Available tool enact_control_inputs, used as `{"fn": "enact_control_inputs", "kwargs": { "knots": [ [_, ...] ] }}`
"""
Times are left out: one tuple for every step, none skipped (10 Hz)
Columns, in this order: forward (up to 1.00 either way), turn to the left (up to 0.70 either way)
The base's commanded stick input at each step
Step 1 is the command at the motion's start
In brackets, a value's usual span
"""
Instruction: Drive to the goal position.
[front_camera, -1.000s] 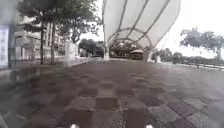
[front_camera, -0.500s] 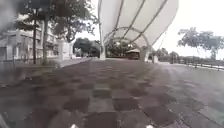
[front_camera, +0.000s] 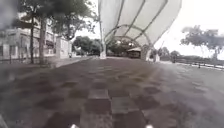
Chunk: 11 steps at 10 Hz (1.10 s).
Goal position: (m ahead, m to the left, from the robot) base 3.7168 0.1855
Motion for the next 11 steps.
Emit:
{"fn": "enact_control_inputs", "kwargs": {
  "knots": [
    [0.85, -0.14],
    [0.85, -0.22],
    [0.85, -0.26],
    [0.85, -0.28],
    [0.85, -0.26],
    [0.85, -0.05],
    [0.85, 0.01],
    [0.85, 0.01],
    [0.85, 0.01],
    [0.85, 0.01],
    [0.85, 0.01]
  ]
}}
